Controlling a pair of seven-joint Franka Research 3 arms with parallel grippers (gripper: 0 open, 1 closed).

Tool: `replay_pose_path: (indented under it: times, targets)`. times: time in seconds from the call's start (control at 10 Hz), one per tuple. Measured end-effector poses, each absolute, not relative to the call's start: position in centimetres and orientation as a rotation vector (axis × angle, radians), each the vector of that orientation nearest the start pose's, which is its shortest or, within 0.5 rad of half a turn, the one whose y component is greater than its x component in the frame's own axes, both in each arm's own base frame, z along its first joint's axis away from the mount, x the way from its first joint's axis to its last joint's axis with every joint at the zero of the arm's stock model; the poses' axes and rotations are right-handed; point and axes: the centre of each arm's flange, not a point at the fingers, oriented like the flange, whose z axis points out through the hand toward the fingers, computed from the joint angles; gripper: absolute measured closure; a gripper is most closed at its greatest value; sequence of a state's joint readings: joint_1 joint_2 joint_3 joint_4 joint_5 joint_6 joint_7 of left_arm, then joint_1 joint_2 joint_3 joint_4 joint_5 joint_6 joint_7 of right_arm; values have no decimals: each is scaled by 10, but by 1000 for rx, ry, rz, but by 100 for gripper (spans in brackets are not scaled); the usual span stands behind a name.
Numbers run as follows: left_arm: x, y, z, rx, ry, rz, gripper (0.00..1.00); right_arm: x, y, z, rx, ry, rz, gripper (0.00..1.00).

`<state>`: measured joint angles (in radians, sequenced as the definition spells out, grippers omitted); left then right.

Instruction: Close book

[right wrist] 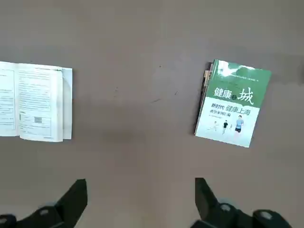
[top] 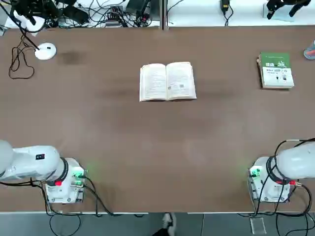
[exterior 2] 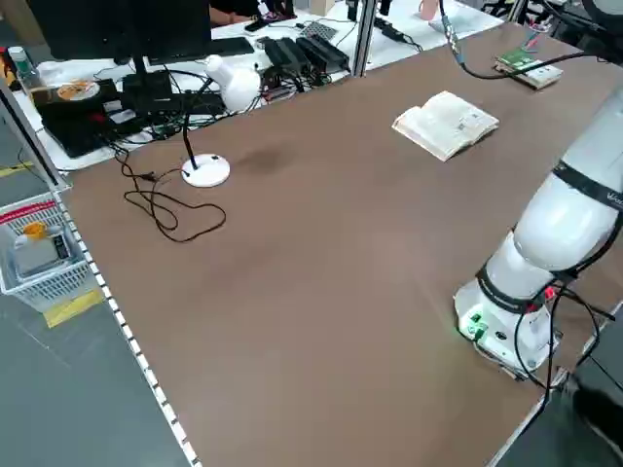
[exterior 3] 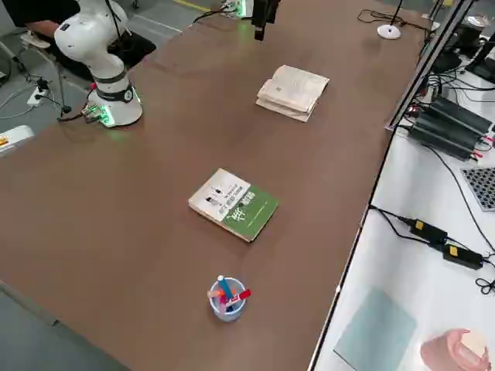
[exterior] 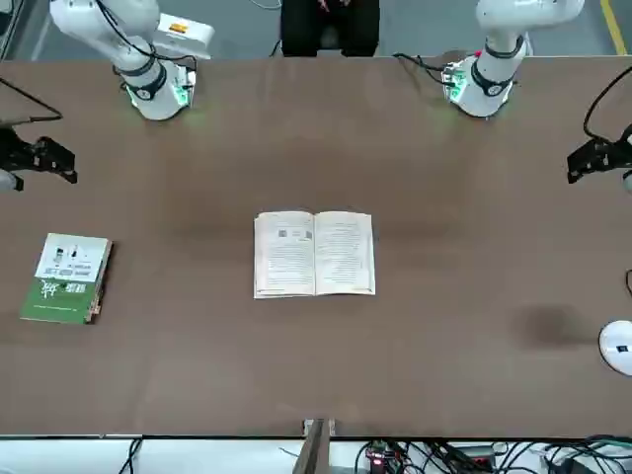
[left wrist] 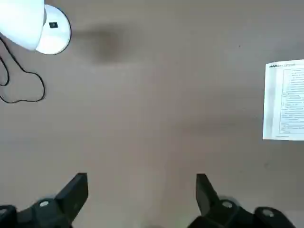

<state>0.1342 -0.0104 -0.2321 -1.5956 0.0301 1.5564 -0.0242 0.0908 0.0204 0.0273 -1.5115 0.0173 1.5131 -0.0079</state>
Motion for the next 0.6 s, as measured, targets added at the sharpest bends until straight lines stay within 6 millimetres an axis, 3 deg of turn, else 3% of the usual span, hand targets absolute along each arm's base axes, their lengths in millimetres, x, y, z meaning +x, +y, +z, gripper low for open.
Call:
replay_pose_path:
  times: [0.6]
  targets:
    - [551,-62,621,-3108,153,22,0,551,67,636,-3118,-197,32,0]
